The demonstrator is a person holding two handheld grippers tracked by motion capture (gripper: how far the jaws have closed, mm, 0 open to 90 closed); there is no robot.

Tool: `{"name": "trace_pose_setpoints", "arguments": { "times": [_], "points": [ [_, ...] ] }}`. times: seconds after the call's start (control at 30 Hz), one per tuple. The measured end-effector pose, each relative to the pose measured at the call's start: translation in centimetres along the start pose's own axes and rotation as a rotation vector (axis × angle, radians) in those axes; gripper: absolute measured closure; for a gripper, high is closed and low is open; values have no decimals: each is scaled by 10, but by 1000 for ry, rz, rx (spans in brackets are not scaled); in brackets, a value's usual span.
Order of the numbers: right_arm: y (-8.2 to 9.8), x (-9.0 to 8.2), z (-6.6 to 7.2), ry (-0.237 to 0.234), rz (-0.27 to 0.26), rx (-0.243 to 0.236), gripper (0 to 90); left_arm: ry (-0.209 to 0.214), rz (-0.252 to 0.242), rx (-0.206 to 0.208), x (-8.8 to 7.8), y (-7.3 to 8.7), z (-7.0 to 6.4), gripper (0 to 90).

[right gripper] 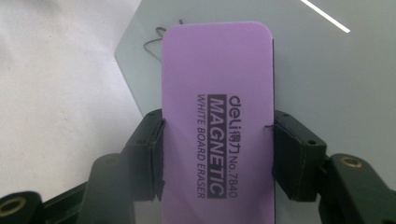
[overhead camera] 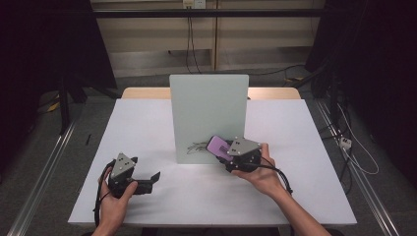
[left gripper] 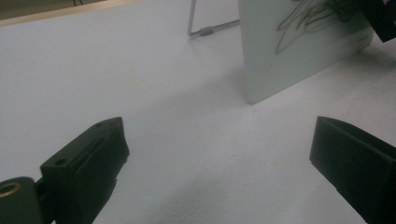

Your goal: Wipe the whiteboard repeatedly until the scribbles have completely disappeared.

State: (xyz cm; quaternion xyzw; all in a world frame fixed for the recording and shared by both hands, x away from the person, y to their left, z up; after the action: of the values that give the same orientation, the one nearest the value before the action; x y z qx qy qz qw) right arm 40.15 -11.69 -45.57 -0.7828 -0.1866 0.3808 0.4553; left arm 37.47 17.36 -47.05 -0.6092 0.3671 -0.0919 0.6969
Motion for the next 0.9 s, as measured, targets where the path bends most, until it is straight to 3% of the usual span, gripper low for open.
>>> {"name": "trace_pose_setpoints", "arguments": {
  "times": [0.57,0.8,0.9],
  "points": [
    [-1,19,17,-50,9,3,417,9,-2,3,0,0,-1,41],
    [-2,17,15,-52,5,9,417,10,-5,0,-1,0,0,41],
    [-8,11,6,-19,-15,4,417,8,-6,-4,-2,0,0,41]
  ]
}}
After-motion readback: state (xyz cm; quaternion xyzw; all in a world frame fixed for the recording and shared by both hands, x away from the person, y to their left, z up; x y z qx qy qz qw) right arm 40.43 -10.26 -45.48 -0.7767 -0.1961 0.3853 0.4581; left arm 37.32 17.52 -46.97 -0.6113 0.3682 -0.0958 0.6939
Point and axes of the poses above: each handheld gripper's, and its own axes: x roughly forward along the jaws, y roughly out of its underside, z roughly to its left, the point moved 7 cm from there along x, roughly forward along the jaws, and after that the axes turned 8 degrees about -z, right-handed, at the moved point
